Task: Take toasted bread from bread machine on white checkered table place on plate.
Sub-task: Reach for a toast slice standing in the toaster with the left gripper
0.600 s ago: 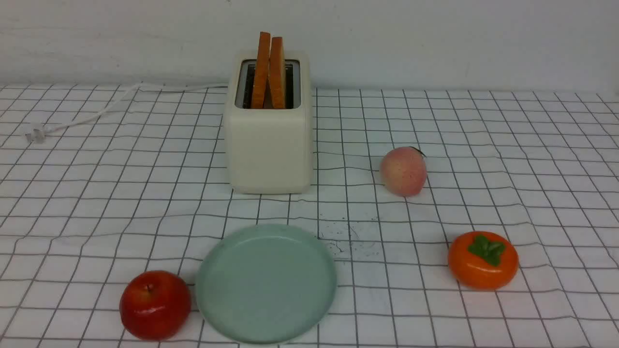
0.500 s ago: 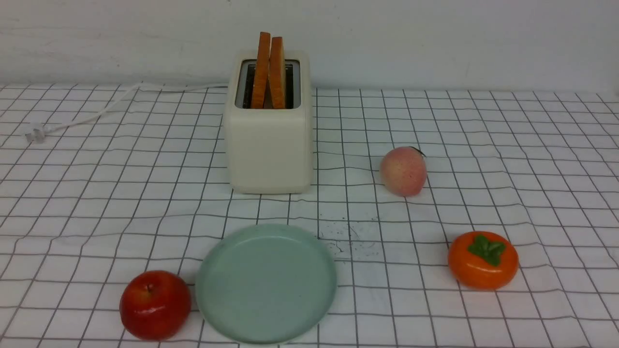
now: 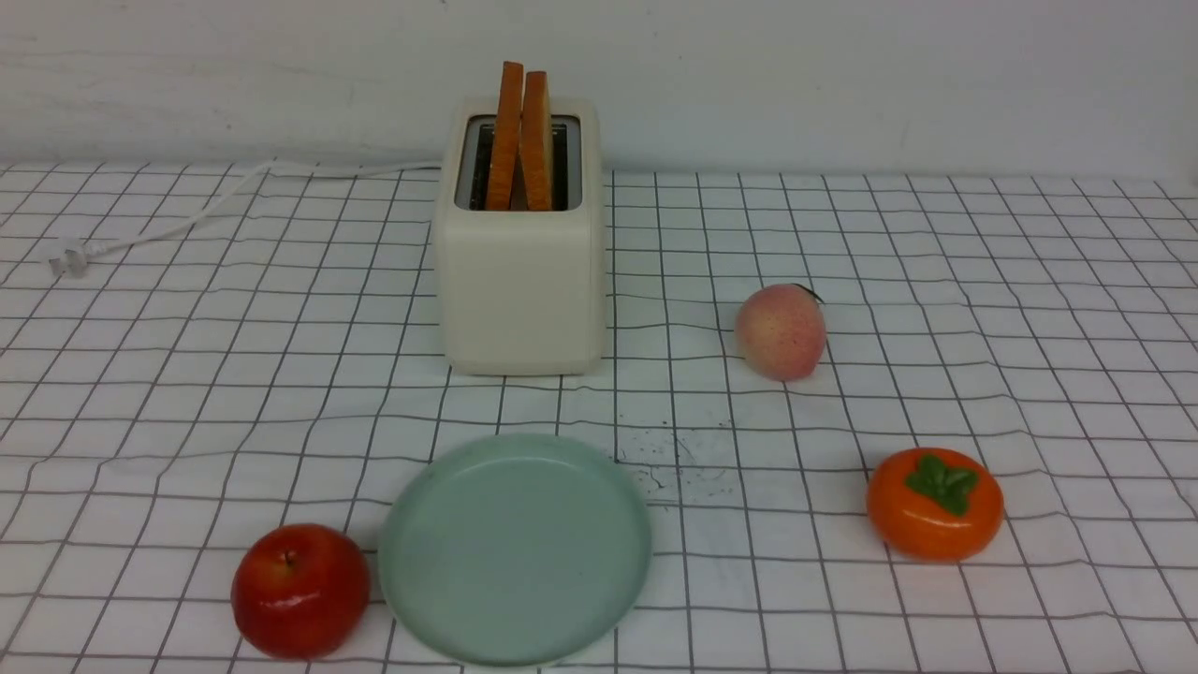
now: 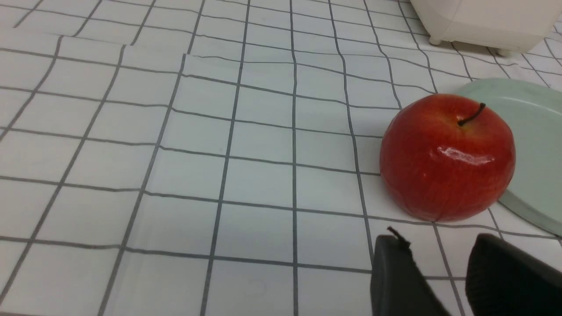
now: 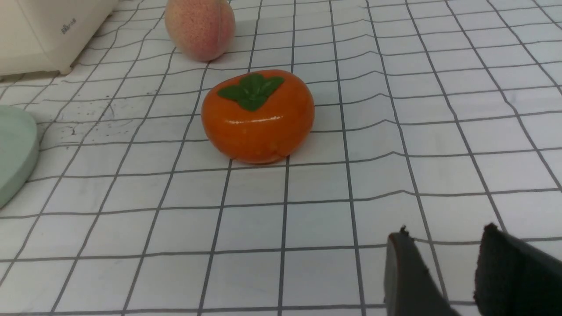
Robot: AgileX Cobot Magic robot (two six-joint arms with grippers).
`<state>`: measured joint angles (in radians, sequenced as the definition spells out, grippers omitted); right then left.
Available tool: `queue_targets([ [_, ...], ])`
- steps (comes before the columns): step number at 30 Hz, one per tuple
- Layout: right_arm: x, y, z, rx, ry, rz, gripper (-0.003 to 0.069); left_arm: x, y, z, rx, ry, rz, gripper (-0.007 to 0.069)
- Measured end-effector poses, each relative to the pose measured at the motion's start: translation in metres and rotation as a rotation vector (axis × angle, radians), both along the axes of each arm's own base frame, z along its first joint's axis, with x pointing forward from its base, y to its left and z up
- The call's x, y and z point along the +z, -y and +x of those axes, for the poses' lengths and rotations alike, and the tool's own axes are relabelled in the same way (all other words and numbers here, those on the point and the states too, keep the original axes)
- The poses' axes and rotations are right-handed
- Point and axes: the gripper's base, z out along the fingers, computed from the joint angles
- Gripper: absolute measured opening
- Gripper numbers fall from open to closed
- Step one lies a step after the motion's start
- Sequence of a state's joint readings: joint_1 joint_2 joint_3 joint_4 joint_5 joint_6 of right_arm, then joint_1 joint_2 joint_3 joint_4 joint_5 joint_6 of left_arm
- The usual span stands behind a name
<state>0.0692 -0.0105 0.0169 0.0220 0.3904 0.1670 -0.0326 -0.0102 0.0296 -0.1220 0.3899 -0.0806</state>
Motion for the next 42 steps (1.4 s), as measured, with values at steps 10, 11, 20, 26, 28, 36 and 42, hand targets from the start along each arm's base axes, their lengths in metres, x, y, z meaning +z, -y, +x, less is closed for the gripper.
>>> queue_targets([
  [10,0.000,0.000,0.000,0.000,0.000,0.000,0.0240,0.000,0.000,0.000,0.000,0.000,0.000,0.0237],
  [11,0.000,0.000,0.000,0.000,0.000,0.000,0.0240,0.000,0.000,0.000,0.000,0.000,0.000,0.0237],
  [20,0.000,0.000,0.000,0.000,0.000,0.000,0.0240,0.008,0.002,0.002,0.015,0.074,-0.151,0.0237],
  [26,0.000,0.000,0.000,0.000,0.000,0.000,0.0240,0.021,0.005,0.004,0.077,0.164,-0.649,0.0237],
  [28,0.000,0.000,0.000,0.000,0.000,0.000,0.0240,0.026,0.003,0.004,0.102,0.208,-0.771,0.0237],
  [36,0.000,0.000,0.000,0.000,0.000,0.000,0.0240,0.039,-0.008,0.004,0.190,0.360,-0.981,0.0237],
  [42,0.000,0.000,0.000,0.000,0.000,0.000,0.0240,0.069,-0.007,-0.002,0.122,0.446,-0.793,0.0172],
])
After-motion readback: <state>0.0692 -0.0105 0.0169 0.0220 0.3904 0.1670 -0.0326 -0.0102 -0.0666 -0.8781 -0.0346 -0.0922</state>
